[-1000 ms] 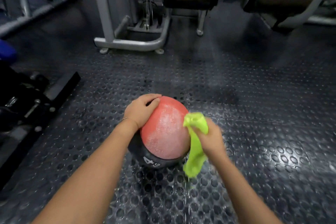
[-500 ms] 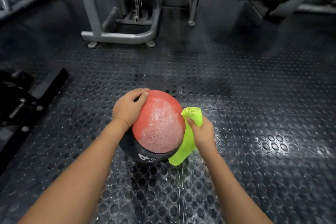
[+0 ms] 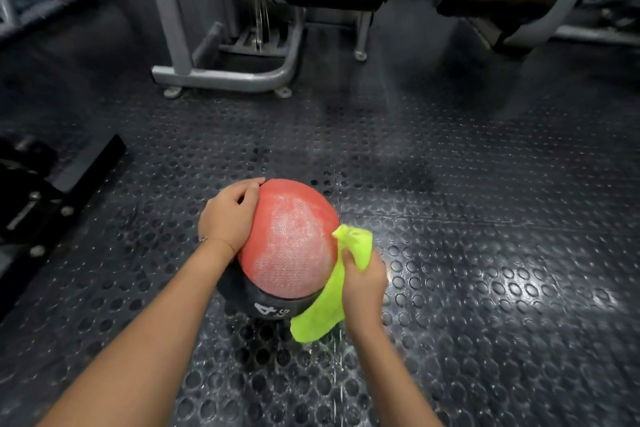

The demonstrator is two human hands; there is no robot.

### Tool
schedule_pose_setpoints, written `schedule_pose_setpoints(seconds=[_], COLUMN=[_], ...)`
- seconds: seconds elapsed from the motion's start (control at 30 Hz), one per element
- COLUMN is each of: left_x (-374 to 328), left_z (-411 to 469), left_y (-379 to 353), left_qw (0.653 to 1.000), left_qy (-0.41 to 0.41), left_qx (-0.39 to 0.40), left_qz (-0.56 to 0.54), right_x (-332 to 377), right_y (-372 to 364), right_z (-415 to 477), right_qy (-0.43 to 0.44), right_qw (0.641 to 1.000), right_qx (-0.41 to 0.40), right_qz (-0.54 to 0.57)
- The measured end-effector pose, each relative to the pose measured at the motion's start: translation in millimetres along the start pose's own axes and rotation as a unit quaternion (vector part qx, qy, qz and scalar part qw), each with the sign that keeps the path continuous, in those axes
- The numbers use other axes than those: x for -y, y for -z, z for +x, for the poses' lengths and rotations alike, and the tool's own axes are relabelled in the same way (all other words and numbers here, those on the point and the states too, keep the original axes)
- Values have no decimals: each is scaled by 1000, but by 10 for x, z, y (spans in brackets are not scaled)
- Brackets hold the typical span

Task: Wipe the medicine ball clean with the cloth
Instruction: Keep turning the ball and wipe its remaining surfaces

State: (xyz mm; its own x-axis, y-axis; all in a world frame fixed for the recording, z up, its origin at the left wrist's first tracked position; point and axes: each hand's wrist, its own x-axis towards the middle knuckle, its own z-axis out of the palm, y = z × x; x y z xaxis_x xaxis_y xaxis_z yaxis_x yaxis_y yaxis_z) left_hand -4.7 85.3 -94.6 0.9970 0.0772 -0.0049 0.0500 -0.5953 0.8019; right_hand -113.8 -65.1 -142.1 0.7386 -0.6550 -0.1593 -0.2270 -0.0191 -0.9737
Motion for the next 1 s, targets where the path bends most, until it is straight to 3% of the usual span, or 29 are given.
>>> schedule_pose_setpoints(seconds=[0.1, 0.3, 0.47, 0.63, 0.83, 1.0], left_x=[-47, -38, -23, 61, 90, 116], left_z=[12, -82, -53, -104, -93, -114], left_y=[7, -48, -64, -66, -34, -107], left_qw=[1000, 999, 999, 998, 999, 998], left_qy=[-5, -26, -21, -31, -29, -33], left_qx=[8, 1, -5, 3, -13, -23], left_qz=[9, 32, 41, 49, 29, 47], right_x=[52, -85, -30, -167, -96, -163], right_y=[13, 12, 25, 40, -15, -15], right_z=[-317, 15, -331, -157, -531, -56], right_qy=[34, -47, -11, -98, -35, -99], right_qw=[998, 996, 999, 992, 998, 991], right_qx=[44, -53, 5, -71, -28, -78], right_qz=[30, 55, 43, 45, 50, 40])
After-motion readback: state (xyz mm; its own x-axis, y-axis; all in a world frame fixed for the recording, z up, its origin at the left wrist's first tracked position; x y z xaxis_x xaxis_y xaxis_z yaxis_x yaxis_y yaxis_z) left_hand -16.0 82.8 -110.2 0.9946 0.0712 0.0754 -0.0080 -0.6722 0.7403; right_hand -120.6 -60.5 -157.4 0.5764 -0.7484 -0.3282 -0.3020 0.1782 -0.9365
